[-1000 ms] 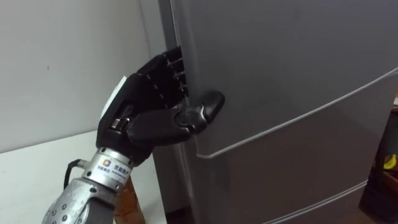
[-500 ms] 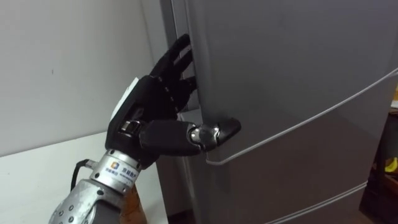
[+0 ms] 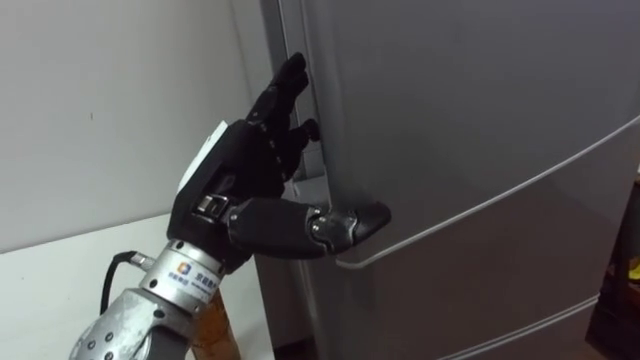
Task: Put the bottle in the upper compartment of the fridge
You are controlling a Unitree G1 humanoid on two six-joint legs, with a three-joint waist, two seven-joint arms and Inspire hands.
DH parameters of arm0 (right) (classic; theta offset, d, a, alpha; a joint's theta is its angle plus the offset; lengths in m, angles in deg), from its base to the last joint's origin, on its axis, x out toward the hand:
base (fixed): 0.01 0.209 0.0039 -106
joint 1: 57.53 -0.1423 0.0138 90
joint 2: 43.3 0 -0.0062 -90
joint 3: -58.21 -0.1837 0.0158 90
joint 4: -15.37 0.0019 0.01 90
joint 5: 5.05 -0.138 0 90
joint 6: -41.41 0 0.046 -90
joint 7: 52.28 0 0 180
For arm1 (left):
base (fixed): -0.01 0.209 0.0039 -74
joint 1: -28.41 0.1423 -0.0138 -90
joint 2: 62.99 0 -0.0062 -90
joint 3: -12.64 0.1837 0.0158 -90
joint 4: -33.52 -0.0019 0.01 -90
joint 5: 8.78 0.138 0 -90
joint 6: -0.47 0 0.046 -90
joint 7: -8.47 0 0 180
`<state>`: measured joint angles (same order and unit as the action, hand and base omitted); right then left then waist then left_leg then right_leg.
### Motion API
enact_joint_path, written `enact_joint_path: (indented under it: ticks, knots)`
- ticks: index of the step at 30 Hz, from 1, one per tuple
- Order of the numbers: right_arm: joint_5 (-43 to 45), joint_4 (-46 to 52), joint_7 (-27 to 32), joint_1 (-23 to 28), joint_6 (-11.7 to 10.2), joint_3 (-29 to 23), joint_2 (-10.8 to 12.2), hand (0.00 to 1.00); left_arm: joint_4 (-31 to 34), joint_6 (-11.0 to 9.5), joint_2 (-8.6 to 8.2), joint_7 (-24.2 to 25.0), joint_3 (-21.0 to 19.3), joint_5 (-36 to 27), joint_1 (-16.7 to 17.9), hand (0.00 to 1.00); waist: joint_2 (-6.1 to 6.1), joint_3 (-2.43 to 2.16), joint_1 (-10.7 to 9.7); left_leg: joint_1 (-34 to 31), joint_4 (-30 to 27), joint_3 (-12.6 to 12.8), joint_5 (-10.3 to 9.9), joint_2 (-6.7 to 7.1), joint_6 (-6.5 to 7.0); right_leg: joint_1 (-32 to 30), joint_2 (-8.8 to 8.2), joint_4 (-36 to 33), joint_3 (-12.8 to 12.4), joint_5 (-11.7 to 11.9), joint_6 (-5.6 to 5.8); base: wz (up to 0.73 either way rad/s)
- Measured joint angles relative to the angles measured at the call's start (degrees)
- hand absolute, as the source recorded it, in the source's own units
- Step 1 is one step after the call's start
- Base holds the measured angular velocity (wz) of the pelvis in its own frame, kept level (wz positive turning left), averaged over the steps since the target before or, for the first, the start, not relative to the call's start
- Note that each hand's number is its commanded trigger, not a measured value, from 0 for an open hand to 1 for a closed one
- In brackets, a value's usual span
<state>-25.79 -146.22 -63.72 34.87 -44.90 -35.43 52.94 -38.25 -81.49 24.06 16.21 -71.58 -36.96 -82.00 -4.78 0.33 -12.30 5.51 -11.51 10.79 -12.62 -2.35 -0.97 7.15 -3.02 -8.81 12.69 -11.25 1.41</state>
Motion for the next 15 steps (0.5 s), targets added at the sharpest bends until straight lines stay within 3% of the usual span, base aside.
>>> enact_joint_path:
  ticks: [15]
  knots:
    - [-1.62,-2.29,0.01,-1.01,-0.09,0.16,-0.16,0.0,0.0,-1.14,-0.14,0.11,1.25,0.17,0.37,0.0,0.03,0.02,0.0,0.07,0.0,0.05,0.0,0.02,0.0,0.13,-0.01,0.06,-0.02,0.0,0.01,0.0]
